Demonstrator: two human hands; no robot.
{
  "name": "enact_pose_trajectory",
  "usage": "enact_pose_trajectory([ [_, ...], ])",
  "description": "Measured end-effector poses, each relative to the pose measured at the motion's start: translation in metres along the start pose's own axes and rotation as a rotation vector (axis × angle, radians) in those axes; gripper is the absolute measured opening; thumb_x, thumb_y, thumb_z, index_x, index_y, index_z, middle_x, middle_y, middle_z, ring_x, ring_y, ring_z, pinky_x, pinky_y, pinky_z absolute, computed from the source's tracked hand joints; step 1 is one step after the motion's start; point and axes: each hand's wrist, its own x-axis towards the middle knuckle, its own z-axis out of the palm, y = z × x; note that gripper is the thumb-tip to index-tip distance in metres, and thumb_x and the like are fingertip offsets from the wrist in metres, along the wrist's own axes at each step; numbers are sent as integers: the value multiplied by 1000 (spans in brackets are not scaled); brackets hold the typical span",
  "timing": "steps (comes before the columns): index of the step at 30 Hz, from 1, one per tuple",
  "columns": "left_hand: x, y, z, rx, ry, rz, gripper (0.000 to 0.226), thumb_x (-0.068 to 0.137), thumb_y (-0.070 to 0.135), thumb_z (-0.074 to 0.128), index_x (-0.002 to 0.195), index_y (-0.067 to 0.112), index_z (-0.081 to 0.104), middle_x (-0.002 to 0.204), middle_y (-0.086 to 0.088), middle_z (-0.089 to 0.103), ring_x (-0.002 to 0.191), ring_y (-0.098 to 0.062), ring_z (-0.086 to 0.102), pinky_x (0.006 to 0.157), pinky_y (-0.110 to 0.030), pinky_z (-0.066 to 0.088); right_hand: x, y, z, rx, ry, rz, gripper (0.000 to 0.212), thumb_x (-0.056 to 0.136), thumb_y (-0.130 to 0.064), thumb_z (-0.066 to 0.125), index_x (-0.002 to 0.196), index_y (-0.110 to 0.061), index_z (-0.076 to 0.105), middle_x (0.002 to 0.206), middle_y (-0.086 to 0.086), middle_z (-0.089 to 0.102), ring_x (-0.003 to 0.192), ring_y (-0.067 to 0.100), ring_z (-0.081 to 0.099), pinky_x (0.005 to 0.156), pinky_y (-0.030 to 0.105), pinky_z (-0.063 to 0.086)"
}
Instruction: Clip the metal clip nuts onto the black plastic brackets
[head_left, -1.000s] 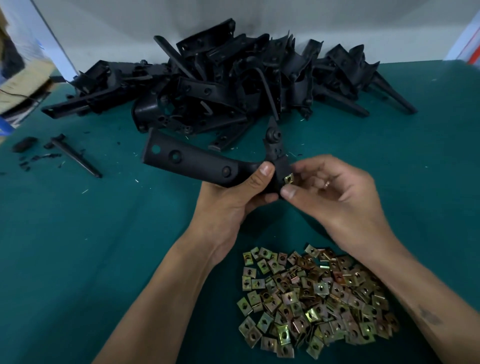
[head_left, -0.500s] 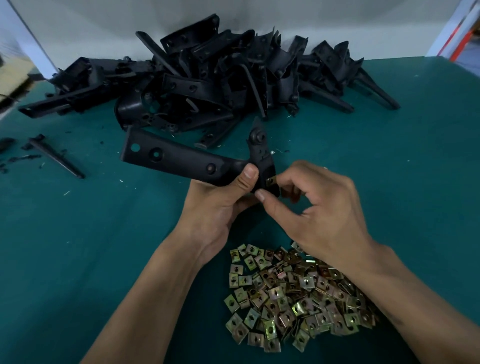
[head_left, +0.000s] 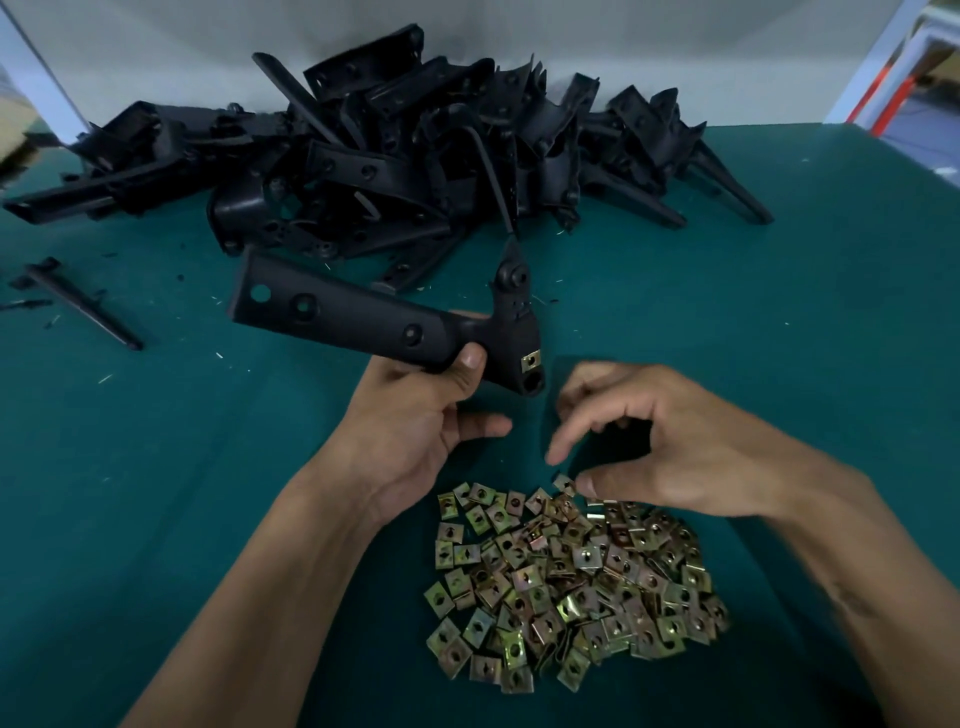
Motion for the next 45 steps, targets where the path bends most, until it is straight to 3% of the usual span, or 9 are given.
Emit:
enact_pose_trajectory([
  [7,1,-3,0,-19,-15,12,17,97,3,54,96,4,71,104,-13,73,92,-27,72,70,-33,58,0,2,4,53,3,-58,18,84,-8,79,86,-24,70,93,-6,69,91,14,64,80,22,48],
  [11,1,2,-2,-65,-27,-40,18,88,11,60,93,8,77,106,-12,75,90,-27,75,63,-31,60,6,7,4,605,273,-125,11,84,-1,73,90,-5,64,89,14,77,72,25,70,63,27,53],
  [14,0,1,0,-26,-49,-45,22,88,13,61,102,2,73,106,-11,75,85,-21,75,59,-24,59,13,7,8,957,481,-128,12,78,-4,72,86,-8,64,81,18,74,60,19,63,52,21,48],
  [18,0,-2,2,2,-56,-49,31,94,7,56,119,-11,57,110,-15,73,81,-19,73,58,-21,56,20,2,15,1051,526,-126,17,70,-1,77,85,-8,70,80,14,73,64,15,64,60,19,55],
  [25,-1,3,5,-8,-91,-30,21,88,24,68,98,5,66,96,-11,73,78,-19,71,60,-24,56,25,-8,27,1166,587,-163,21,67,10,70,84,1,76,84,14,75,75,19,72,74,23,59],
  [29,-1,2,8,11,-56,-30,23,85,33,71,92,11,76,95,-10,75,76,-18,71,57,-24,55,26,-17,30,1216,654,-136,17,73,4,71,87,-1,78,84,15,76,72,20,73,68,21,58],
  [33,-2,2,9,20,-47,-31,30,81,33,73,94,7,76,95,-14,75,77,-20,71,57,-26,56,28,-28,37,1300,735,-95,29,74,4,73,102,-2,74,85,14,76,73,18,73,67,22,59],
  [38,-2,1,10,20,-43,-24,32,81,31,73,94,2,73,96,-17,75,79,-23,72,58,-26,56,28,-40,50,1438,761,-24,13,76,0,74,88,-4,76,91,13,77,81,19,75,71,24,60],
  [45,-2,0,9,0,-48,0,24,84,28,72,91,5,74,99,-19,75,83,-25,73,59,-26,57,28,-46,54,1455,813,-51,15,78,2,72,92,1,72,90,15,77,84,20,75,83,27,61],
])
